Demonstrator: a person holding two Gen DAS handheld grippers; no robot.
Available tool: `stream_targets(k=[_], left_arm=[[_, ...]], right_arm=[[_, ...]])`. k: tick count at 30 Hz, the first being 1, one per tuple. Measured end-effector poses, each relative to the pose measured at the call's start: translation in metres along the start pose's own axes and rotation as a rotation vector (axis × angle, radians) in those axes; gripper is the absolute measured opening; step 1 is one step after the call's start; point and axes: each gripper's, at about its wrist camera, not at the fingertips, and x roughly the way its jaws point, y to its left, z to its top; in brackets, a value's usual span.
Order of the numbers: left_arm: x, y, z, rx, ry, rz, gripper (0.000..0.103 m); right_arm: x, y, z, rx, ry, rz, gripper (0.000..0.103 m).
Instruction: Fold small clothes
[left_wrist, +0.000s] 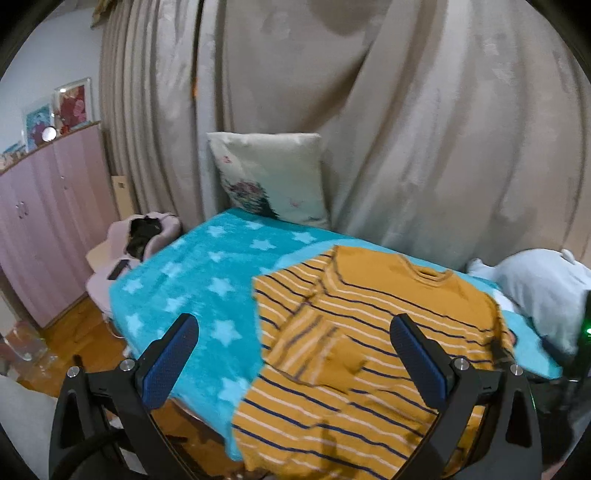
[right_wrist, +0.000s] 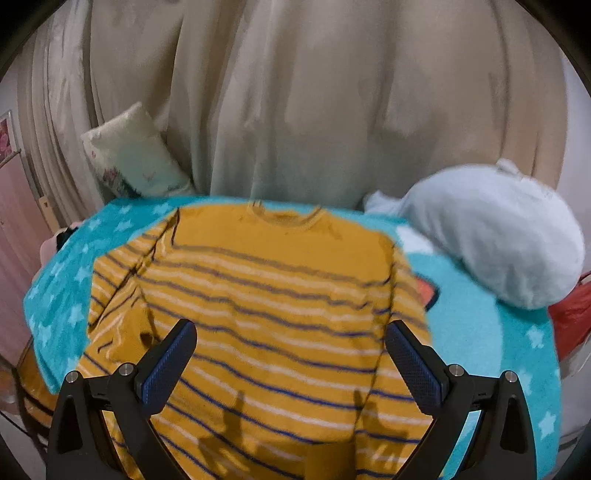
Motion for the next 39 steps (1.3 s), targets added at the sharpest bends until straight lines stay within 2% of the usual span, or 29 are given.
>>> stream_targets(k=[3,7,9,13,15,17,19,20,22,24,25,27,30,34,37,39], left_arm=[[-0.002,0.014,0.007,-0.014,-0.039,0.051,0.103],[-0.008,0.027,0.026,-0.002,-0.105,0.097,0.103],[-0.010,0.032,0.039,0.000,-0.125,0.105,0.103],[0.003,0.040,0.060,0.009,-0.110,0.116,0.103],[0.015,0.043,0.057,0.031,-0.067,0.106,0.103],[0.035,0.047,0.044,0.024,0.029,0.063,0.103],[0.053,0.048,0.025,-0.001,0.139,-0.001,0.103],[0.065,0.046,0.012,-0.018,0.213,-0.052,0.102],[0.081,0.039,-0.008,-0.040,0.308,-0.109,0.097],[0.091,0.027,-0.024,-0.027,0.358,-0.131,0.093],[0.095,0.021,-0.031,-0.011,0.370,-0.133,0.092],[0.099,0.013,-0.043,0.015,0.388,-0.137,0.078],[0.104,0.004,-0.054,0.010,0.426,-0.156,0.071],[0.102,0.000,-0.054,-0.010,0.436,-0.174,0.071],[0.098,-0.004,-0.048,-0.005,0.427,-0.171,0.071],[0.096,-0.007,-0.045,-0.002,0.432,-0.178,0.071]], right_arm=[[-0.015,-0.005,0.010,-0.008,-0.097,-0.027,0.103],[-0.015,-0.012,0.031,-0.007,-0.079,0.019,0.103],[-0.018,-0.014,0.043,-0.011,-0.080,0.016,0.103],[-0.021,-0.016,0.049,0.021,-0.070,0.045,0.103],[-0.016,-0.017,0.043,0.048,-0.030,0.084,0.103],[-0.005,-0.019,0.028,0.069,0.034,0.102,0.103],[0.005,-0.023,0.008,0.071,0.101,0.100,0.098],[0.010,-0.027,-0.005,0.065,0.141,0.089,0.093],[0.018,-0.038,-0.021,0.073,0.203,0.074,0.084],[0.022,-0.054,-0.035,0.112,0.255,0.074,0.079],[0.022,-0.061,-0.040,0.130,0.266,0.075,0.078],[0.023,-0.075,-0.050,0.153,0.287,0.053,0.078],[0.022,-0.092,-0.063,0.170,0.320,0.028,0.078],[0.022,-0.106,-0.073,0.192,0.340,0.027,0.078],[0.026,-0.107,-0.069,0.219,0.335,0.086,0.079],[0.035,-0.096,-0.069,0.172,0.355,0.119,0.085]])
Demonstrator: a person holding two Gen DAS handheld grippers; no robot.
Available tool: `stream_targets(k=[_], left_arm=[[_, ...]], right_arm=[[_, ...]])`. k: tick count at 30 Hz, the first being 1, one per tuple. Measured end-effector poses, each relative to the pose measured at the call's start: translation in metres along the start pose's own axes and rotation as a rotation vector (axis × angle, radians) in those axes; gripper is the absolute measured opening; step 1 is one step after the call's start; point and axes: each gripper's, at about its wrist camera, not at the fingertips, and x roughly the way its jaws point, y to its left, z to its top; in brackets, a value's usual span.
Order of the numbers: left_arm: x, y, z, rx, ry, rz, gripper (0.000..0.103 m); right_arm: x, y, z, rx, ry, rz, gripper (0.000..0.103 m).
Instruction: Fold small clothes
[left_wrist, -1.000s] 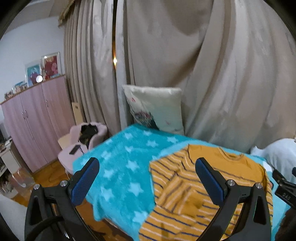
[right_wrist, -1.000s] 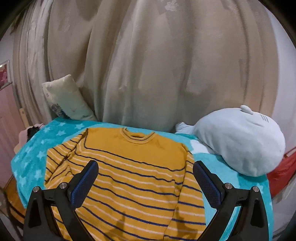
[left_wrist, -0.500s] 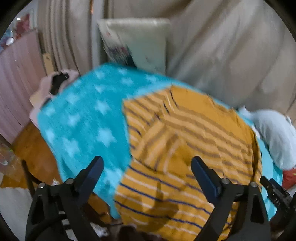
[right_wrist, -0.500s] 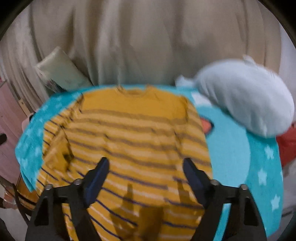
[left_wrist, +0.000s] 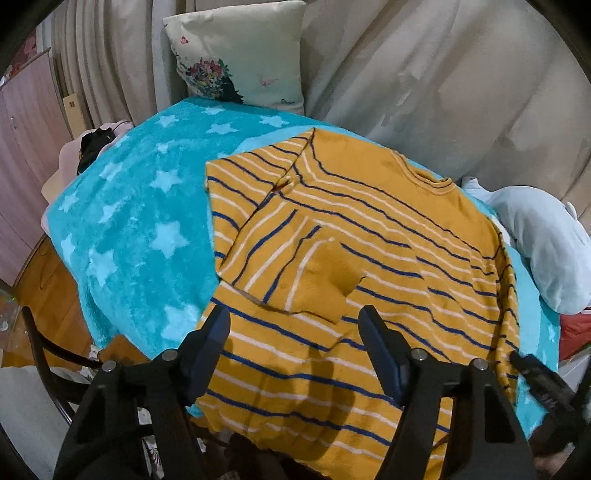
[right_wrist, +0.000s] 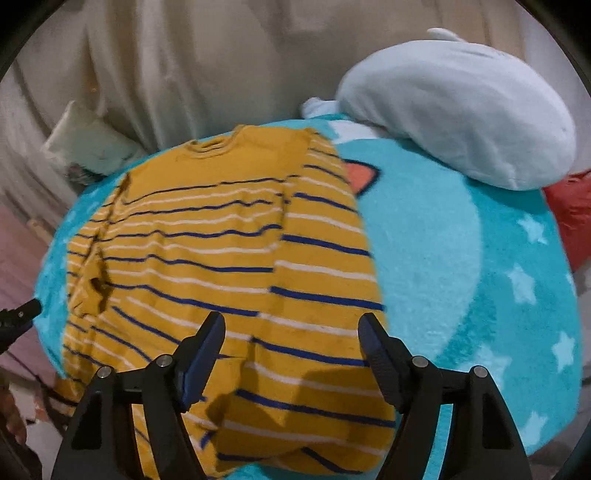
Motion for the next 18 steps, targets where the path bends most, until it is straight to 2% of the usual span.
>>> stream_targets(k=[2,3,4,5,6,8,10,12,14,15,16,17,18], left_arm=[[-0.002,-0.002,0.002,0.004,0.000,0.004,0.071],[-0.004,-0.002,0.003,0.005,-0.004,0.004,0.071],[-0.006,-0.001,0.003,0.004,-0.012,0.005,0.071],[-0.008,0.000,0.004,0.000,-0.019,0.006,0.071],[-0.009,0.002,0.005,-0.007,-0.025,0.005,0.071],[-0.010,0.007,0.007,-0.021,-0.029,0.004,0.071],[-0.010,0.011,0.009,-0.040,-0.034,0.006,0.071],[-0.008,0.014,0.012,-0.052,-0.038,0.010,0.071],[-0.006,0.016,0.013,-0.061,-0.039,0.017,0.072],[-0.004,0.017,0.014,-0.065,-0.036,0.021,0.072],[-0.002,0.018,0.014,-0.068,-0.032,0.026,0.071],[0.001,0.019,0.014,-0.072,-0.026,0.032,0.071],[0.003,0.020,0.013,-0.074,-0.020,0.035,0.071]], right_arm=[[0.016,0.010,-0.002,-0.062,0.043,-0.021,0.086],[0.024,0.014,-0.005,-0.093,0.070,-0.064,0.077],[0.028,0.015,-0.007,-0.104,0.084,-0.082,0.063],[0.029,0.013,-0.008,-0.104,0.102,-0.081,0.028],[0.027,0.008,-0.006,-0.085,0.117,-0.060,0.013],[0.016,-0.006,0.000,-0.048,0.091,-0.045,0.010],[-0.003,-0.026,0.012,-0.011,0.032,-0.065,0.007],[-0.022,-0.055,0.026,0.052,-0.043,-0.135,0.007],[-0.034,-0.089,0.040,0.142,-0.098,-0.247,0.007],[-0.038,-0.110,0.045,0.205,-0.113,-0.312,0.008],[-0.039,-0.125,0.047,0.250,-0.101,-0.341,0.009],[-0.041,-0.133,0.048,0.278,-0.087,-0.309,0.012],[-0.044,-0.133,0.048,0.280,-0.084,-0.253,0.023]])
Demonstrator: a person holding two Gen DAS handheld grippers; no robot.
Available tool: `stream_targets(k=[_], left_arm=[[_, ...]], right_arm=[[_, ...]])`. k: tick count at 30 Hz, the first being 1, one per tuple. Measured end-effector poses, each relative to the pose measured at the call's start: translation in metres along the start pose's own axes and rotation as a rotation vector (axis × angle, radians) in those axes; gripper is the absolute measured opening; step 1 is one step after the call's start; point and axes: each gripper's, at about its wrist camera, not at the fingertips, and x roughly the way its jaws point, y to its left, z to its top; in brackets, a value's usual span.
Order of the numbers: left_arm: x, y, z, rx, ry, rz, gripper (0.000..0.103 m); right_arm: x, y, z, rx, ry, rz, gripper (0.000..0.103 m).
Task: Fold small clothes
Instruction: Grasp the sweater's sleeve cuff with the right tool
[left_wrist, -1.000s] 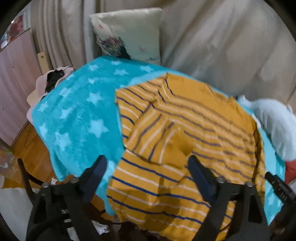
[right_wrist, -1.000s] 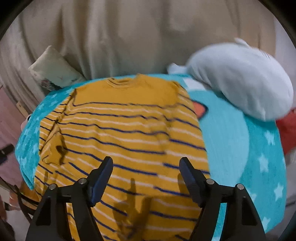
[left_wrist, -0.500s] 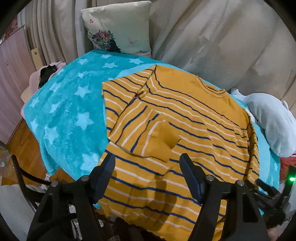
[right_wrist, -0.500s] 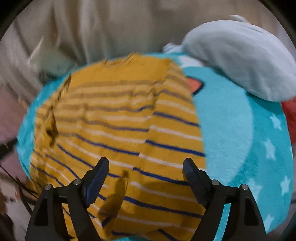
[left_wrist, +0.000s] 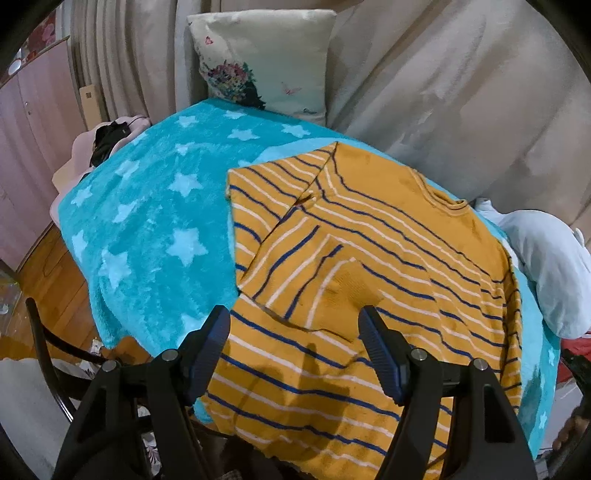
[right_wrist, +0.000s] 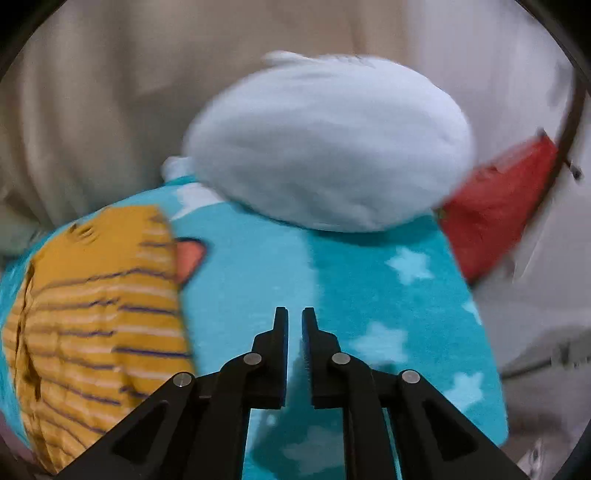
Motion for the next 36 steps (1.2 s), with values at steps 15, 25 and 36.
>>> stream_targets(k=[15,25,36], left_arm=[[0.016,-0.017,-0.021,0.098,0.066,0.003,0.072],[0.023,0.044,-0.011,-0.061,0.076,0.102,0.071],[0.034,0.049,0.004,-0.113,0.084,0.104,0.071]], right_arm=[[0.097,0.140,0.024,-0.304,0.047,0.052,0.082],[0.145,0.119,0.087,-0.248,0.146,0.029,0.008],[0.066,0.075,0.053,-0.187,0.104,0.177,0.063]])
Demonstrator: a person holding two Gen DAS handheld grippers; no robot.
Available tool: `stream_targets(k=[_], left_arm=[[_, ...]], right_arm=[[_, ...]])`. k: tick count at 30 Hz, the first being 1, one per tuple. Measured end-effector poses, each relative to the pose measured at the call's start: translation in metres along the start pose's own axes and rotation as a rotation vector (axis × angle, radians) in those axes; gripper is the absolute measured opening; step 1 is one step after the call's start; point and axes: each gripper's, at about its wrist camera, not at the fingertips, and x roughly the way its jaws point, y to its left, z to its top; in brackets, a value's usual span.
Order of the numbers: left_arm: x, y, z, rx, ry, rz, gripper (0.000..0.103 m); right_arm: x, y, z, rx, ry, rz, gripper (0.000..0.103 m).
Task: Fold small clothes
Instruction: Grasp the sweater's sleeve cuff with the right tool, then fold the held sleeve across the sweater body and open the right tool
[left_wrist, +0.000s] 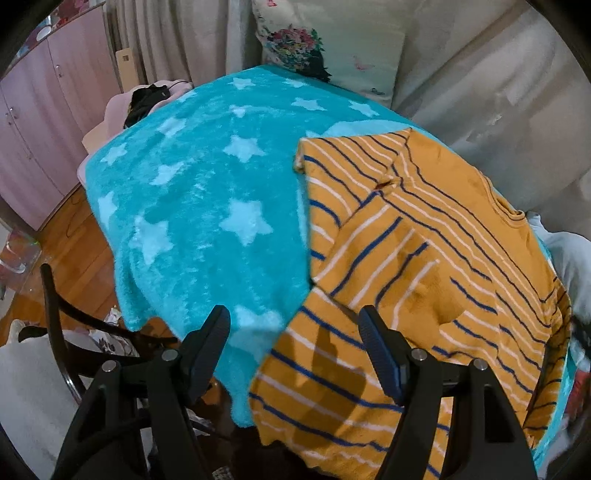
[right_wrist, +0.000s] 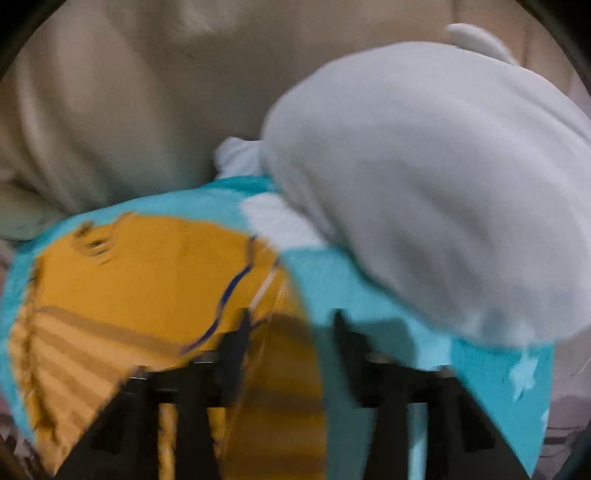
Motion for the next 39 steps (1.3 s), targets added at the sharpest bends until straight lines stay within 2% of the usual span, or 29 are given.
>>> stream_targets(k=[3,6,9,11,14,15,16,17,18,20,22,25,27,29,31,32,33,34,36,39], left_arm=[[0.005,-0.016,0.001,0.025,0.006,-0.018,0.071],[0.009,-0.037,-0.001,0.064,0.011,-0.042,0.071],[0.009,-0.058,-0.005,0.112,0.016,-0.072,0.071],[0.008,-0.071,-0.010,0.144,0.015,-0.091,0.071],[0.004,-0.082,-0.017,0.175,0.018,-0.109,0.071],[0.003,-0.083,-0.020,0.179,0.016,-0.113,0.071],[0.001,-0.082,-0.021,0.180,0.013,-0.115,0.071],[0.000,-0.080,-0.022,0.177,0.010,-0.114,0.071],[-0.002,-0.076,-0.023,0.167,0.006,-0.112,0.071],[-0.006,-0.065,-0.023,0.136,0.001,-0.113,0.071],[-0.010,-0.053,-0.023,0.100,-0.003,-0.117,0.071],[-0.018,-0.034,-0.021,0.052,-0.015,-0.114,0.071],[-0.024,-0.020,-0.019,0.025,-0.035,-0.102,0.071],[-0.028,-0.008,-0.015,0.009,-0.045,-0.090,0.071],[-0.028,0.005,-0.008,-0.011,-0.052,-0.085,0.071],[-0.027,0.010,-0.005,-0.019,-0.054,-0.085,0.071],[-0.026,0.016,0.000,-0.030,-0.052,-0.085,0.071],[-0.025,0.020,0.004,-0.037,-0.048,-0.088,0.071],[-0.023,0.031,0.009,-0.042,-0.053,-0.093,0.071],[-0.013,0.047,0.019,-0.032,-0.047,-0.062,0.071]], right_arm=[[-0.037,0.011,-0.052,-0.041,0.051,0.129,0.063],[-0.072,0.039,-0.107,-0.160,0.094,0.253,0.063],[-0.087,0.073,-0.148,-0.293,0.106,0.305,0.063],[-0.077,0.096,-0.163,-0.396,0.099,0.299,0.063],[-0.057,0.115,-0.184,-0.531,0.088,0.170,0.063],[-0.045,0.115,-0.189,-0.569,0.104,0.106,0.061],[-0.040,0.113,-0.192,-0.582,0.117,0.092,0.057],[-0.035,0.108,-0.190,-0.586,0.135,0.092,0.036],[-0.038,0.100,-0.189,-0.586,0.148,0.077,0.020],[-0.054,0.089,-0.171,-0.552,0.128,0.074,0.017],[-0.074,0.077,-0.142,-0.469,0.088,0.114,0.016],[-0.106,0.075,-0.097,-0.348,0.027,0.272,0.016],[-0.113,0.093,-0.071,-0.299,0.000,0.400,0.017],[-0.108,0.119,-0.053,-0.256,-0.018,0.492,0.017],[-0.095,0.146,-0.035,-0.179,-0.021,0.606,0.021],[-0.085,0.158,-0.029,-0.163,-0.022,0.631,0.028],[-0.071,0.175,-0.024,-0.186,-0.019,0.586,0.056],[-0.057,0.186,-0.020,-0.204,-0.022,0.485,0.065],[-0.047,0.197,-0.022,-0.214,-0.051,0.339,0.066],[-0.050,0.208,-0.035,-0.262,-0.064,0.319,0.066]])
